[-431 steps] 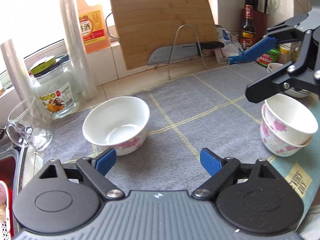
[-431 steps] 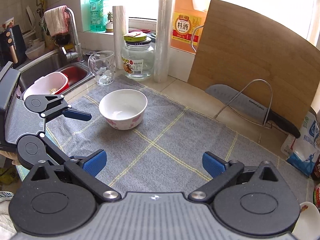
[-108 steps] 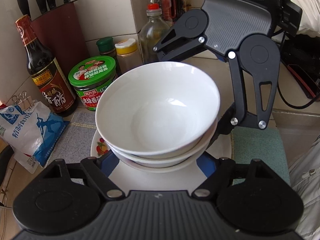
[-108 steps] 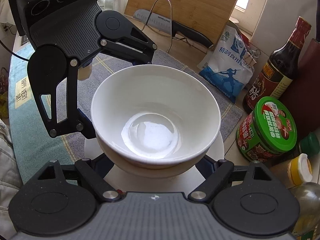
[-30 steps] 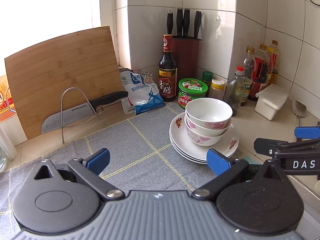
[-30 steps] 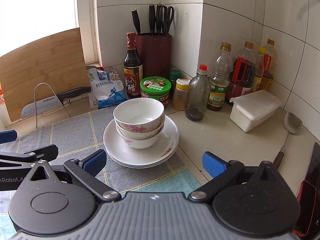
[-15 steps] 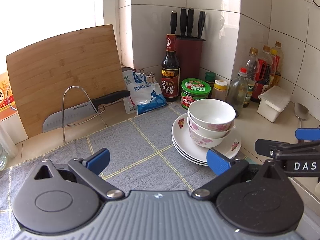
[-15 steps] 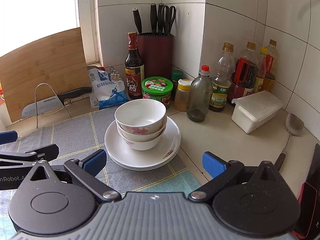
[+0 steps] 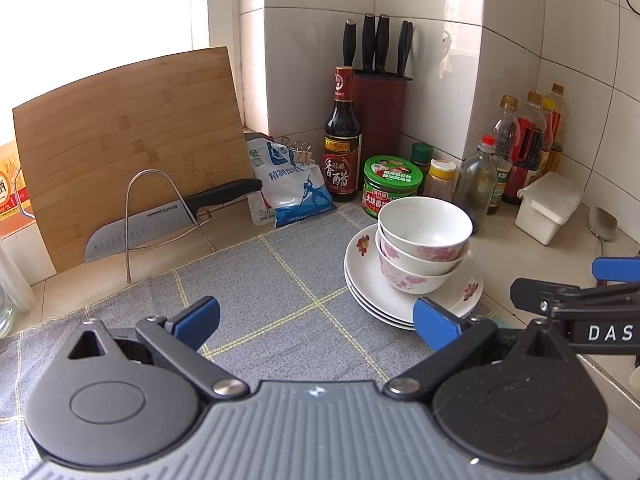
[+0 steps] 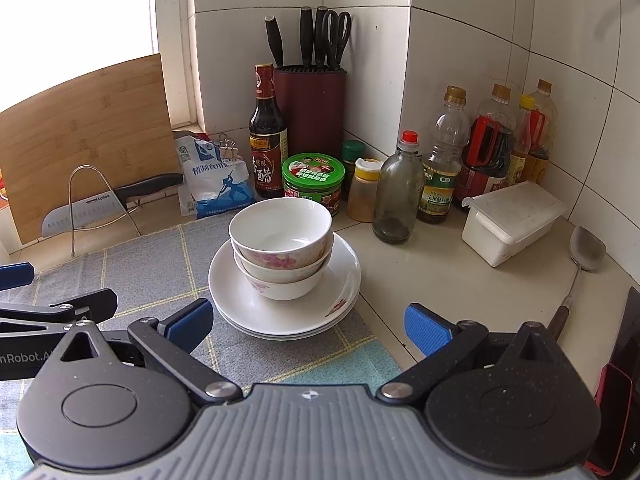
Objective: Organize plates and bowls
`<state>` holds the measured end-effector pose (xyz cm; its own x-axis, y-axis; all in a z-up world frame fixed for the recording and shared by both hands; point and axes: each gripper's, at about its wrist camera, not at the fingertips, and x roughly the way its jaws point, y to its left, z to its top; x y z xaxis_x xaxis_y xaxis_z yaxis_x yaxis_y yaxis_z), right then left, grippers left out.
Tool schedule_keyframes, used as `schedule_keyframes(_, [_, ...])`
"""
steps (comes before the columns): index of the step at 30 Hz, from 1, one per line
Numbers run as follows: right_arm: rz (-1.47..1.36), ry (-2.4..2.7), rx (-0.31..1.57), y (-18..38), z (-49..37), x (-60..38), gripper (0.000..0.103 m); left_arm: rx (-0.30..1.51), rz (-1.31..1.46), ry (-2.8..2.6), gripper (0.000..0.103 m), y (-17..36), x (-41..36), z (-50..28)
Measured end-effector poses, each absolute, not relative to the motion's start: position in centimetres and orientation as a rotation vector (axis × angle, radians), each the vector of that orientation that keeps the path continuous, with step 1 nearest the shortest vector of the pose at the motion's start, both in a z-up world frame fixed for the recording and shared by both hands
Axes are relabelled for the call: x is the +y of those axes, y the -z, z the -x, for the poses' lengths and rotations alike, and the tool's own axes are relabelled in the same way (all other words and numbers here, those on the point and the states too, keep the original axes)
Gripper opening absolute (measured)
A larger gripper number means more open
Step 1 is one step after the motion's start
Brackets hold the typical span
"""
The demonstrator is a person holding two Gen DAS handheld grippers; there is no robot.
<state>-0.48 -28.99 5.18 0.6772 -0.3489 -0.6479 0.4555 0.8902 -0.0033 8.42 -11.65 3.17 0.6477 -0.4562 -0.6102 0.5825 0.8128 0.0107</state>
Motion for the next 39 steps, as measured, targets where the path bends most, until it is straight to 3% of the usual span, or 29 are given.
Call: schedule_keyframes(39, [-0.160,0.465,0.699,-5.45,0.55,-28.97,0.103,0.635,-0.210,0.592,0.102,-3.20,-11.79,-8.51])
